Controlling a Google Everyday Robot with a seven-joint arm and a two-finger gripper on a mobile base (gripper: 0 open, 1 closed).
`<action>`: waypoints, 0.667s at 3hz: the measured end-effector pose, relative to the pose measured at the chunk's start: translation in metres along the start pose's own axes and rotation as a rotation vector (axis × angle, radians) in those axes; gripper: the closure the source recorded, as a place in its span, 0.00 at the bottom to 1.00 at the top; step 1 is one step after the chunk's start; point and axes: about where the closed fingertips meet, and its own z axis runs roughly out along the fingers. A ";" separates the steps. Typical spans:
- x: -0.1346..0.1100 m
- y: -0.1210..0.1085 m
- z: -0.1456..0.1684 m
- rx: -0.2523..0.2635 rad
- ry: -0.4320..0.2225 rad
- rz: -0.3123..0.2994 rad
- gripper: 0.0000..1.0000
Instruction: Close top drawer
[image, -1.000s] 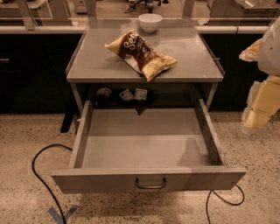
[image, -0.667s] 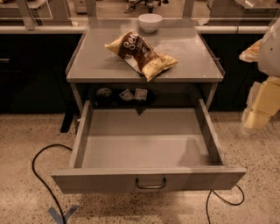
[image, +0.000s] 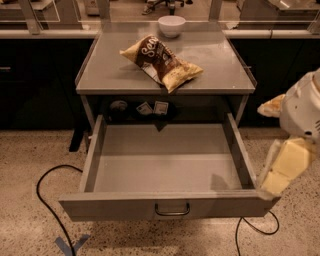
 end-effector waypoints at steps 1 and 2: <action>0.004 0.037 0.036 -0.106 -0.052 0.013 0.00; 0.009 0.069 0.064 -0.201 -0.115 0.027 0.00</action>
Offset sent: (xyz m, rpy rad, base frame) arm -0.0916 0.0488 -0.1064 0.2962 0.2568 0.0809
